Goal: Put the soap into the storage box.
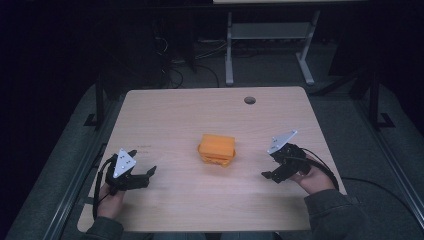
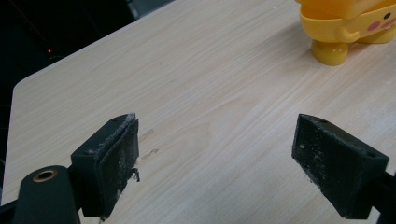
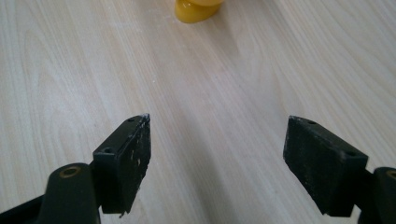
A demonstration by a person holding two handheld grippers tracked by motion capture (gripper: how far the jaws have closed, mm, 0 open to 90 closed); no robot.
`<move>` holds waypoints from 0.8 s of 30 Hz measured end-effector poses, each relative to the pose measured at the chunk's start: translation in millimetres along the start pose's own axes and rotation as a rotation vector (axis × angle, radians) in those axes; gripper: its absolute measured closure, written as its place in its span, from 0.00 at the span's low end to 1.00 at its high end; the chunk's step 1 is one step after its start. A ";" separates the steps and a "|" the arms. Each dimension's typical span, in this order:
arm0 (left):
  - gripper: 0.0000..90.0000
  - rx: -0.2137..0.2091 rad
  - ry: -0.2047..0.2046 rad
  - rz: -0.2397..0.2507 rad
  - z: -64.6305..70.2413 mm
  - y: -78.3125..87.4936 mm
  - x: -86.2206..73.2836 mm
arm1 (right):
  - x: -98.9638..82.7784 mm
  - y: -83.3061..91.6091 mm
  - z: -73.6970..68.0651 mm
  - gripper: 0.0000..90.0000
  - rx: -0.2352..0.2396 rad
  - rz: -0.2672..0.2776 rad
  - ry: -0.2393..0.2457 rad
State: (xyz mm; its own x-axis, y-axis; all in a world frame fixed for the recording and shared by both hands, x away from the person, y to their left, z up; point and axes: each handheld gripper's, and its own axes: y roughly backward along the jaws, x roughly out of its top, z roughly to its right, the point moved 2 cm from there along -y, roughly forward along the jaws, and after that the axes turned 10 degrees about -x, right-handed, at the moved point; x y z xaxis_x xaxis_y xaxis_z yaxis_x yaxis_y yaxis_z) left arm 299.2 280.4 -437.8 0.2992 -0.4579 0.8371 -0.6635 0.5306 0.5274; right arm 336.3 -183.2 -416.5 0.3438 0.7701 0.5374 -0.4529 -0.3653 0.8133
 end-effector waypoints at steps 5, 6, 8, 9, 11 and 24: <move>0.16 -0.001 -0.010 -0.004 0.3 -0.6 0.0 | -9.3 2.6 -1.3 0.25 -0.009 0.001 -0.017; 0.16 -0.001 -0.010 -0.006 0.4 -0.5 0.1 | -11.3 2.9 -1.5 0.25 -0.010 0.003 -0.016; 0.16 -0.003 -0.010 -0.006 0.7 -0.8 0.1 | -15.7 2.8 -1.9 0.25 -0.012 0.003 -0.024; 0.16 -0.003 -0.004 -0.008 1.3 -1.0 -0.1 | -18.0 2.8 -1.9 0.25 -0.013 0.001 -0.021; 0.16 -0.002 -0.020 -0.015 0.4 -0.7 0.2 | -20.4 2.7 -2.6 0.25 -0.015 0.001 -0.024; 0.16 -0.009 -0.033 -0.029 2.0 -1.8 0.0 | -55.1 4.4 -10.9 0.25 -0.029 0.014 -0.092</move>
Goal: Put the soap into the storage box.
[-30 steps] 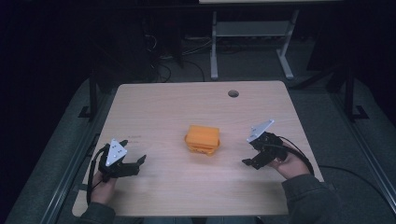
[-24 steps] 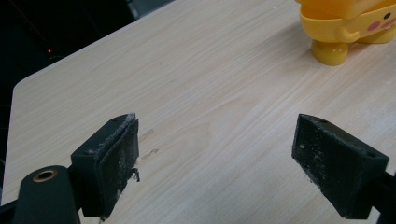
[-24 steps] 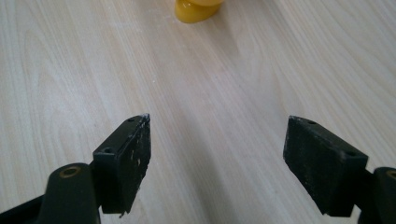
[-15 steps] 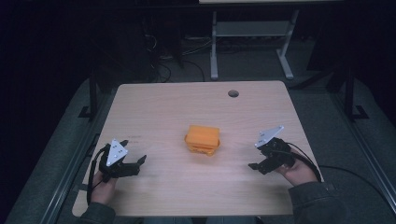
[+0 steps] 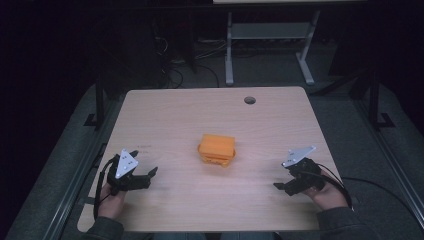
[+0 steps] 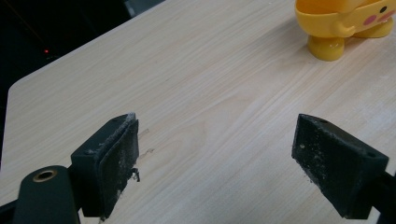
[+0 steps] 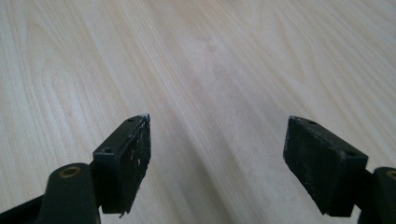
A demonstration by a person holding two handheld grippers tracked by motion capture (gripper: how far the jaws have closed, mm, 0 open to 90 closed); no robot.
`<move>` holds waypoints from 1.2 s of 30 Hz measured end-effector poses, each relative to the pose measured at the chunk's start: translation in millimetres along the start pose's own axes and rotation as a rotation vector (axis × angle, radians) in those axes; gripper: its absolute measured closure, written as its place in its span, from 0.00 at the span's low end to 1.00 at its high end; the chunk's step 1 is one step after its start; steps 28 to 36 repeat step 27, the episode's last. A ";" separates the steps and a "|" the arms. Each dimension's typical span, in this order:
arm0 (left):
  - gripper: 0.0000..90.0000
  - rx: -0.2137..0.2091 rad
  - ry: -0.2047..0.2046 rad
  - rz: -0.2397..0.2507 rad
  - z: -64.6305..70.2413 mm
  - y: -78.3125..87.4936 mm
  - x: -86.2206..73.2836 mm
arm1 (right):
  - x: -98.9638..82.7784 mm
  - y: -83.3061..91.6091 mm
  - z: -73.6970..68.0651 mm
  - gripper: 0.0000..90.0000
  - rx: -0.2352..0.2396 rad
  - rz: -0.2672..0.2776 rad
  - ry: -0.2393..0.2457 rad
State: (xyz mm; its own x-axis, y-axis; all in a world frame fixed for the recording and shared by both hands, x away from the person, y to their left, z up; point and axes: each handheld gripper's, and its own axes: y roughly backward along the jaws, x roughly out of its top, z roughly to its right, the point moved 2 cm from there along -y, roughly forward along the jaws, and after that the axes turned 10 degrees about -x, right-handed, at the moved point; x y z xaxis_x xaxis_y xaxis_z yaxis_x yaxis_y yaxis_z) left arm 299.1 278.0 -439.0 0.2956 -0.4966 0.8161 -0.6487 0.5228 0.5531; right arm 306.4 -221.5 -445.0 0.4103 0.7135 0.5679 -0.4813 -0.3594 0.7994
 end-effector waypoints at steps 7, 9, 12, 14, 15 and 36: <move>0.16 -0.002 -0.001 0.000 1.2 -0.8 0.1 | -11.7 -0.3 -5.9 0.25 -0.015 0.010 -0.019; 0.16 -0.002 0.000 -0.001 1.0 -0.6 0.0 | -15.0 0.5 -7.3 0.25 -0.019 0.019 -0.030; 0.16 -0.003 -0.001 0.000 1.2 -0.5 -0.1 | -21.9 1.4 -10.4 0.25 -0.031 0.040 -0.045; 0.16 -0.004 -0.001 -0.004 1.9 -0.8 0.0 | -26.1 1.5 -12.4 0.25 -0.022 0.054 -0.058; 0.16 -0.004 -0.001 -0.004 1.9 -0.8 0.0 | -26.1 1.5 -12.4 0.25 -0.022 0.054 -0.058; 0.16 -0.010 -0.005 -0.004 2.3 -1.1 0.7 | -39.8 -1.0 -27.3 0.25 -0.050 0.092 -0.093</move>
